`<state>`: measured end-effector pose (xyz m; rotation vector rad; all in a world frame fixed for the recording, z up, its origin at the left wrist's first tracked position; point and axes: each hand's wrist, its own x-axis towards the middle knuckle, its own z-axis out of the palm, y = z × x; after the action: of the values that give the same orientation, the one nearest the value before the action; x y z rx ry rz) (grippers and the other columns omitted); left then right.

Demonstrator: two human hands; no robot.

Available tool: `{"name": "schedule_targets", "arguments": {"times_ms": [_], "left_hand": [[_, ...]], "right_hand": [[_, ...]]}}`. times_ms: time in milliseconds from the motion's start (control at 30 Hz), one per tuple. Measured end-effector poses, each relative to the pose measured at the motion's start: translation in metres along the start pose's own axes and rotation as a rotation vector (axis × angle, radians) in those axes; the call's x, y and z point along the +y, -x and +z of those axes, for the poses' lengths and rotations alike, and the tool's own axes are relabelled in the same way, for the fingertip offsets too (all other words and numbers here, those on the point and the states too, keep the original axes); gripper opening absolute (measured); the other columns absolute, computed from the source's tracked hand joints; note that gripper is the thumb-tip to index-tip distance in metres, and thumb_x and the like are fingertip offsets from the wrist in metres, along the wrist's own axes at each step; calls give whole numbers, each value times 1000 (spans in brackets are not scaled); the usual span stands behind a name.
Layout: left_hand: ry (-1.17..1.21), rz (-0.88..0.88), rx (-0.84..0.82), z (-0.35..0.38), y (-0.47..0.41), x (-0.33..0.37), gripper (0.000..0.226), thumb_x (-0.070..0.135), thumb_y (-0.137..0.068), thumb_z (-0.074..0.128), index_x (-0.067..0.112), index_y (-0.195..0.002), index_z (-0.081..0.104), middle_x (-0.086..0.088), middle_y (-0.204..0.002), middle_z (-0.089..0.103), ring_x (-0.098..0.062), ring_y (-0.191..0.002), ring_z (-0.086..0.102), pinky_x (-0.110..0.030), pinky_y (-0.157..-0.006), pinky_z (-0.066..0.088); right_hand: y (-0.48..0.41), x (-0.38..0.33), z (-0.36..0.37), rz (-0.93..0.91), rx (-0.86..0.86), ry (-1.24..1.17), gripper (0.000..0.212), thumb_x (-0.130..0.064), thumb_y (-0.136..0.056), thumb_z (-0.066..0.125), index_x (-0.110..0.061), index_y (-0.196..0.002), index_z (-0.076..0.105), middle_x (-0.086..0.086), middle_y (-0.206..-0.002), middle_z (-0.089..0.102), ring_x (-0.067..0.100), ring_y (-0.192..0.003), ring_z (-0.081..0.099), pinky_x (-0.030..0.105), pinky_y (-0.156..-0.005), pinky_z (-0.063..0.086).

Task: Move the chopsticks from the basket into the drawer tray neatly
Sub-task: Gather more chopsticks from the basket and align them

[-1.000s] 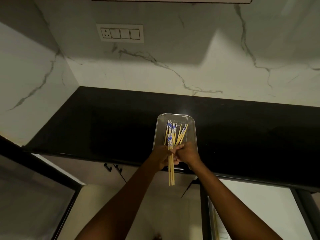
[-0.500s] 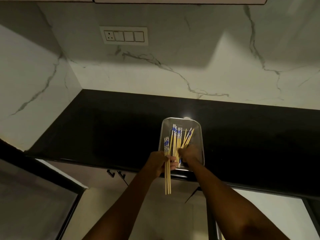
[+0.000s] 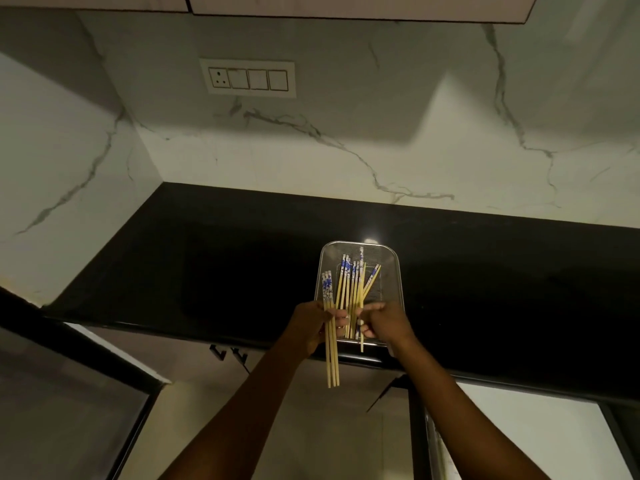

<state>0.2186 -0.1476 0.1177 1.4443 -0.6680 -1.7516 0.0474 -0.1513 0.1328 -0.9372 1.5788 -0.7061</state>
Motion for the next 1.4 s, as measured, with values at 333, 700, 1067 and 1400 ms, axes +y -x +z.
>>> {"name": "schedule_targets", "arguments": {"times_ms": [333,700,1067,1400], "left_hand": [[53,27,-115,50,19,-3,20,0,-102,47,3,-116,60,-11,-106,73,-20,-95,72,-32,-75,59],[-43,34,-149,91,31,-25,16,4,-90,67,6,-106,69,-8,-96,80,-19,-89,78,-28,-68,61],[-112,60,-339,123,53,-43,28,1,-91,68,1,-118,62,-17,-107,77,-28,-99,76,-32,-81,62],[-241,62,-350,137,59,-57,26,2,-87,72,5,-112,65,-15,-104,78,-26,-96,77,-38,-88,60]], "right_hand": [[68,36,-23,-99,-65,114,9,-20,-91,70,-12,-93,74,6,-71,73,8,-51,64,19,-50,50],[88,41,-63,-110,-22,222,14,-26,-89,71,-15,-82,75,-1,-62,71,4,-50,65,17,-53,52],[58,8,-123,-312,83,-68,57,-4,-87,71,-24,-137,54,-7,-82,74,5,-80,74,20,-70,59],[51,21,-136,-234,-111,-150,47,7,-87,65,-15,-128,65,7,-95,74,28,-108,71,33,-82,62]]}}
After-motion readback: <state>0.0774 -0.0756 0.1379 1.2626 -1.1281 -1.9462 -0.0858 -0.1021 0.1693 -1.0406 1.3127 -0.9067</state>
